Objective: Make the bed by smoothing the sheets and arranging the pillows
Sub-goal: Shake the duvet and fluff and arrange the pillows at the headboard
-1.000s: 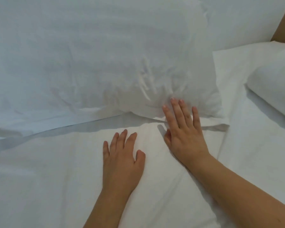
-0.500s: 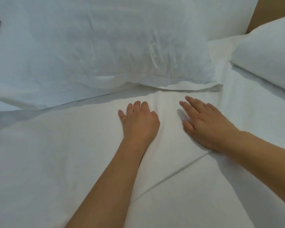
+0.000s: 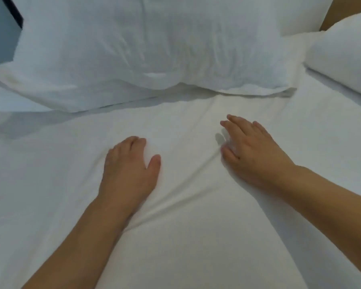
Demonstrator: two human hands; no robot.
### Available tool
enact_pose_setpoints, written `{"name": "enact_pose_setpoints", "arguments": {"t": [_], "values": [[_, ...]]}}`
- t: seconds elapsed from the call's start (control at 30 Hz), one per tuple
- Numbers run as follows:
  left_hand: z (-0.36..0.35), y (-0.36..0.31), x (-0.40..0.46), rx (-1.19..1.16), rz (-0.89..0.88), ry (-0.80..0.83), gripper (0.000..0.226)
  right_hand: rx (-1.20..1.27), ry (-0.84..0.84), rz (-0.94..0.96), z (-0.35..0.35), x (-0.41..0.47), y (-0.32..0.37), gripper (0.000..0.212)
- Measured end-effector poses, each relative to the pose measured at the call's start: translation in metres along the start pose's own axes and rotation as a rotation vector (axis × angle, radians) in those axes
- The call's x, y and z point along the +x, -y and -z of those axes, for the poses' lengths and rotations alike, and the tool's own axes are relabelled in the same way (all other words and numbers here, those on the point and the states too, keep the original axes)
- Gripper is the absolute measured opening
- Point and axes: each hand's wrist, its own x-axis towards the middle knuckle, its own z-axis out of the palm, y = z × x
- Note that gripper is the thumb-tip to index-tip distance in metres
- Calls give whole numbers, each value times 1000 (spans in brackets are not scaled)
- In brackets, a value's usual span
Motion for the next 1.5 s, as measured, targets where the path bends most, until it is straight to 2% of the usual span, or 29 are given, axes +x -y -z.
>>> {"name": "enact_pose_setpoints", "arguments": {"t": [0.1, 0.2, 0.43, 0.6, 0.87, 0.97, 1.03, 1.13, 1.27, 1.4, 1.5], "values": [[-5, -2, 10, 25, -46, 17, 54, 63, -49, 102, -26, 40, 25, 53], [-9, 1, 11, 11, -20, -16, 60, 65, -28, 140, -37, 66, 32, 54], [-14, -7, 24, -36, 29, 42, 57, -74, 106, 2, -39, 99, 34, 64], [-23, -7, 23, -42, 9, 15, 57, -162, 30, -21, -59, 92, 41, 61], [-17, -9, 18, -4, -11, -55, 57, -124, -33, 0, -61, 83, 39, 60], [-19, -14, 15, -22, -3, -91, 54, -88, 29, -6, -54, 73, 40, 60], [-16, -18, 14, -22, 2, -85, 52, -70, 129, -20, -41, 61, 36, 62], [-3, -23, 20, -8, 47, -13, 53, -19, 210, -15, -16, 47, 29, 67], [32, -21, 45, 213, 35, -24, 69, -93, 1, 14, 14, 67, 23, 81], [63, -23, 112, 510, -66, -185, 93, -274, -174, -12, 33, 127, 4, 102], [79, -27, 181, 613, -112, -257, 114, -354, -242, 1, 41, 182, -22, 115]]}}
